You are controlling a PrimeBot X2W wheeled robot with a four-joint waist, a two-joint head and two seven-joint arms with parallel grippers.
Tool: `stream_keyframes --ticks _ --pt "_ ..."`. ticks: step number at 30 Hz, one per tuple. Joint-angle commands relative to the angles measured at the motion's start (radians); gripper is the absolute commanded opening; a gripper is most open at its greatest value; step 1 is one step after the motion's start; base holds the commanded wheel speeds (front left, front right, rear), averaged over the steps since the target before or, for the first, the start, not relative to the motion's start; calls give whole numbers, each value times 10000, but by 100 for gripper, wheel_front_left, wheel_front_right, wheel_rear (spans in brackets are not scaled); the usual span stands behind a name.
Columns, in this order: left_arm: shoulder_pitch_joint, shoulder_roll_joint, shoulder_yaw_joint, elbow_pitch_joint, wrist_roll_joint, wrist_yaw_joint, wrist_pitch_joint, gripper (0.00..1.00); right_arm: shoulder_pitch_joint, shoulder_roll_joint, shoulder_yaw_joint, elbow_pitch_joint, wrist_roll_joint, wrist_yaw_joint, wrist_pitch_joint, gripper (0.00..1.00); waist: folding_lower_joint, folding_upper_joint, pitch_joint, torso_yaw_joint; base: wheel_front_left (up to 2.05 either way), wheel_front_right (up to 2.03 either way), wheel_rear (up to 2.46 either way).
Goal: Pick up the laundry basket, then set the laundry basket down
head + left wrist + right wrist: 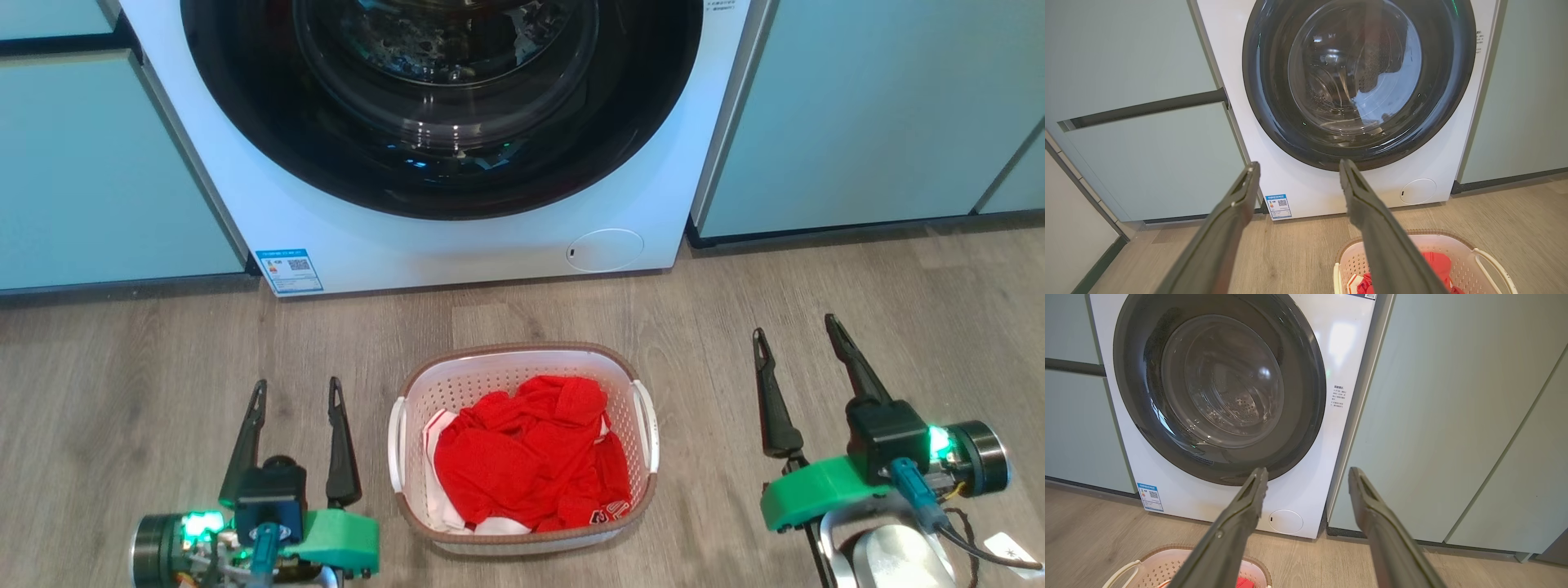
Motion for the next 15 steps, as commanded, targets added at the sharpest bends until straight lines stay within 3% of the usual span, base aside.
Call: stream_keyframes --ticks 1,15 --pt "-304 -32 414 -257 108 -56 -97 100 -310 -100 197 -298 -68 -15 -134 100 0 0 5 1 0 0 0" --pt "-353 -101 535 -195 229 -165 -97 100 -333 -100 86 -229 78 -15 -134 100 0 0 263 -12 0 0 0"
